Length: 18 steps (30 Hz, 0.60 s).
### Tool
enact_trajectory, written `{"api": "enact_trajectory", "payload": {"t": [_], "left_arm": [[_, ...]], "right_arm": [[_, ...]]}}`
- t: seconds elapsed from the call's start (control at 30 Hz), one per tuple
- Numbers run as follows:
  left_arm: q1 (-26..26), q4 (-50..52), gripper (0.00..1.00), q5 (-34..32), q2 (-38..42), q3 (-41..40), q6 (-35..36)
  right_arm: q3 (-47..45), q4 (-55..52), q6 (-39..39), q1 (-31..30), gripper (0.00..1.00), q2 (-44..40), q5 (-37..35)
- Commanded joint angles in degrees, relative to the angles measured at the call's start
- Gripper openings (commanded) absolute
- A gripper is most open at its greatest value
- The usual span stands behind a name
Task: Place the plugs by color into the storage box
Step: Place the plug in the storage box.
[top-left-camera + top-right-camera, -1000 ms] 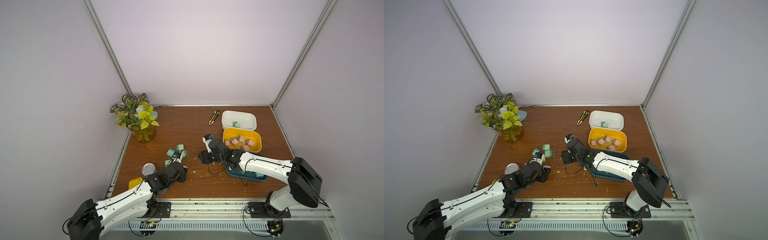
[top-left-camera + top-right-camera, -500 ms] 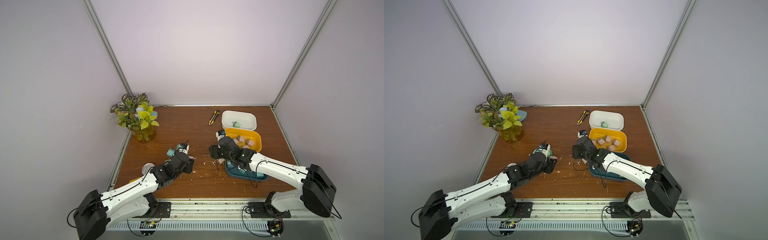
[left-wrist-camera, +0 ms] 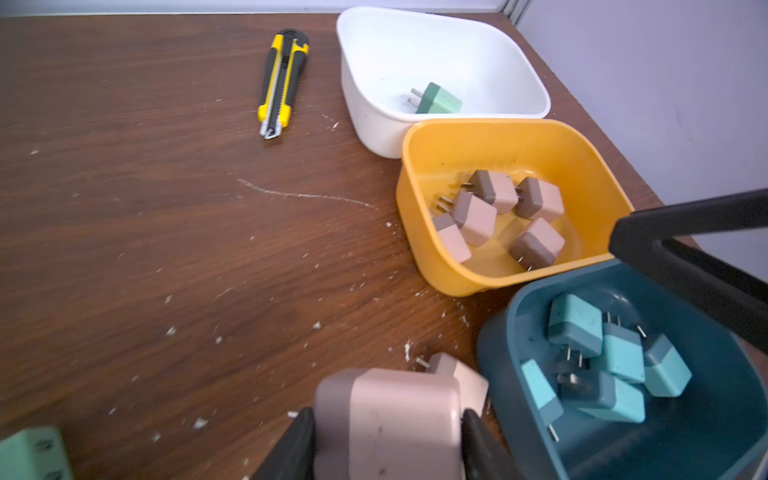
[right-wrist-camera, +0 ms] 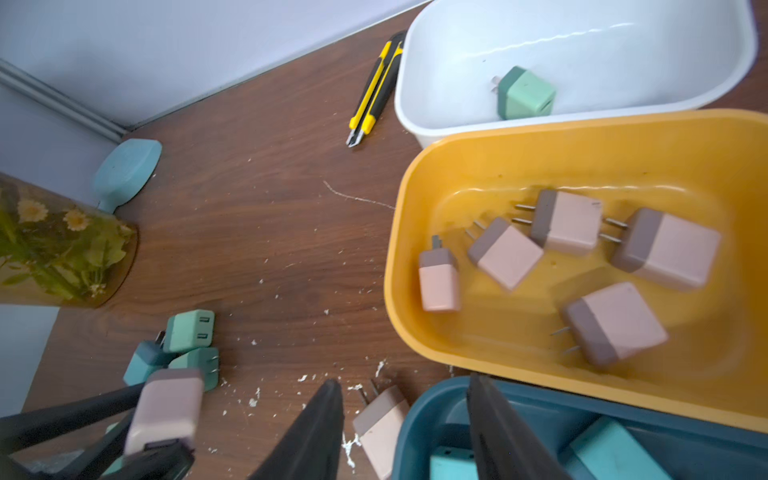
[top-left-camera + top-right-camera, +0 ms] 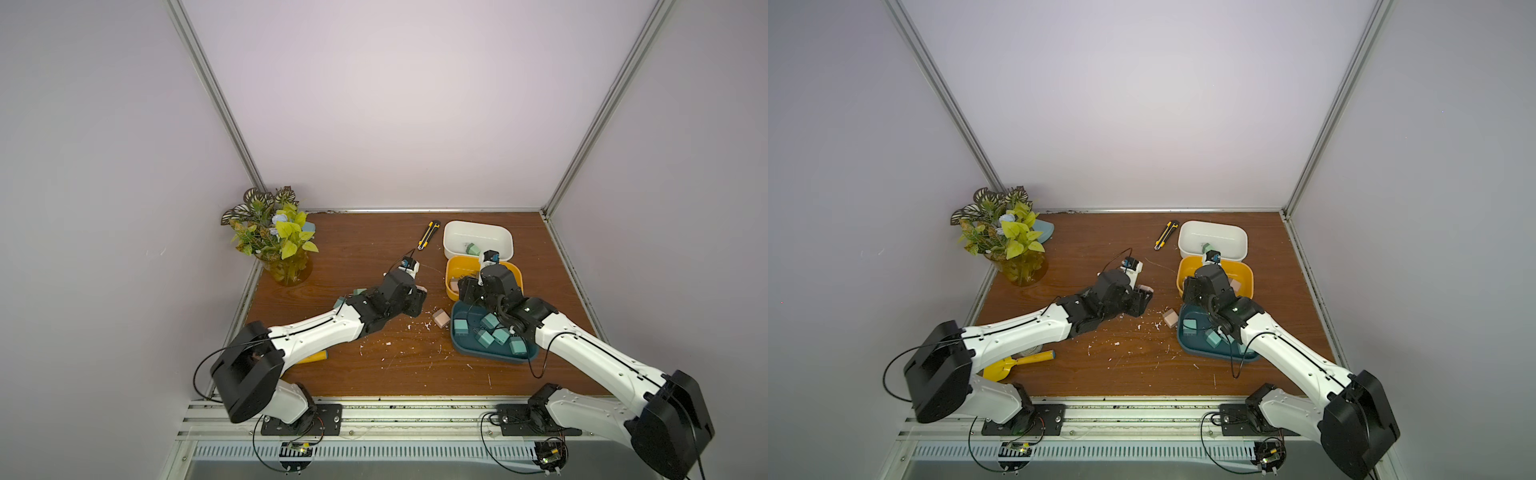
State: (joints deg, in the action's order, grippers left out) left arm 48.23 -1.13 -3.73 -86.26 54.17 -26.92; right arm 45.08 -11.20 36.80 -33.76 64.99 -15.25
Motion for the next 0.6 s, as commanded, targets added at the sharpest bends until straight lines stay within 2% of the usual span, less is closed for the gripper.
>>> {"api": "enact_trajectory", "payload": {"t": [0.0,0.27,0.37,0.47,0.57], "left_arm": [[-0.39,-2.69,0.46,4.92,-6.83,7.56,2.63],[0.4,2.48,0.45,12.65,-30.57,35.66,4.09],[0.65,5.28,0.45,12.45,-37.19,44.05,5.01],[0.64,9.3,0.46,10.79,-42.22,50.6,6.07],[0.71,9.87,0.46,10.15,-44.61,53.3,6.84]], "right_arm": [[-0.51,-2.6,-2.46,3.54,0.53,-2.92,-1.77],[-3.4,-1.1,-2.6,10.48,0.51,-8.04,-0.89],[-4.61,-0.91,-2.93,11.78,0.52,-9.55,-0.68],[-5.32,-1.02,-3.37,12.81,0.52,-10.28,0.04],[-5.96,-0.71,-3.66,13.36,0.52,-10.67,0.69]]}}
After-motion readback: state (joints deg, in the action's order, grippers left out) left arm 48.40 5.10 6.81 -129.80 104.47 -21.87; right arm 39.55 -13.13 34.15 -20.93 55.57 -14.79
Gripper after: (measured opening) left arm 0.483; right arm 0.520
